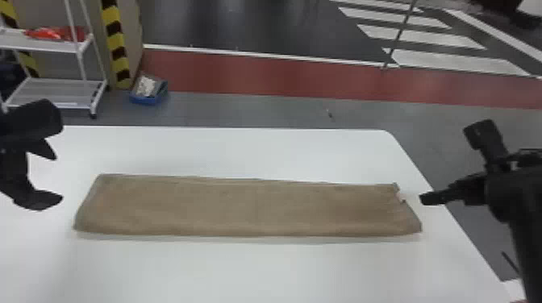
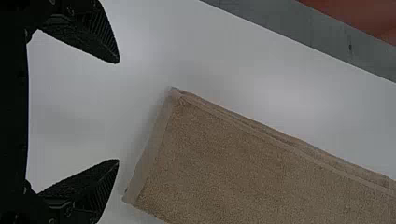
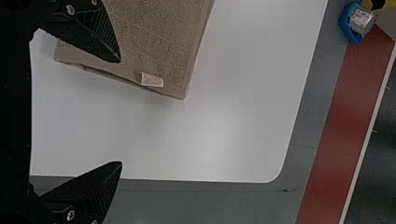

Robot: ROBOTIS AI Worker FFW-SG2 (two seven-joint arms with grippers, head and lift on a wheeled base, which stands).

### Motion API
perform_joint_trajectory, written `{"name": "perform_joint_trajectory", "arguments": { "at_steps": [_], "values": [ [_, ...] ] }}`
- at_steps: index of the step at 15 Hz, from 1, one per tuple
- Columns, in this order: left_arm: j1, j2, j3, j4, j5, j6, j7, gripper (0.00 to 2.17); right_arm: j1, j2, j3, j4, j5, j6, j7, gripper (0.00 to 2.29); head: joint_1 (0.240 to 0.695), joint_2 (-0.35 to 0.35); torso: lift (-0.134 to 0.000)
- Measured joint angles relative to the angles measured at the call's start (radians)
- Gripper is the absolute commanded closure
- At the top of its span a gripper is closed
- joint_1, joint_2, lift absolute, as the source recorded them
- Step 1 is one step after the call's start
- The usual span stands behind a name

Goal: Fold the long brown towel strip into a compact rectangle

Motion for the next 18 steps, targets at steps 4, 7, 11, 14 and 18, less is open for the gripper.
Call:
{"name": "perform_joint_trajectory", "arguments": {
  "at_steps": [4,7,11,14,18],
  "values": [
    [0.001,-0.006,0.016,-0.009,0.015,0.007,-0.005,0.14,0.014,-0.005,-0.026,-0.017,-0.036,0.004,0.002,0.11,0.695,-0.217,-0.124],
    [0.023,-0.014,0.074,-0.028,0.057,0.034,0.013,0.15,-0.006,-0.024,-0.117,-0.044,-0.158,0.118,0.009,0.11,0.695,-0.221,-0.124],
    [0.042,-0.057,0.214,-0.039,0.245,0.16,0.029,0.19,-0.073,-0.049,-0.271,-0.019,-0.404,0.386,-0.039,0.11,0.695,-0.227,-0.124],
    [0.036,-0.117,0.281,-0.049,0.374,0.331,0.109,0.2,-0.118,-0.046,-0.307,0.011,-0.492,0.516,-0.171,0.12,0.695,-0.239,-0.124],
    [0.049,-0.196,0.303,-0.081,0.525,0.648,0.38,0.21,-0.124,-0.016,-0.273,0.001,-0.495,0.515,-0.305,0.13,0.695,-0.247,-0.124]
  ]
}}
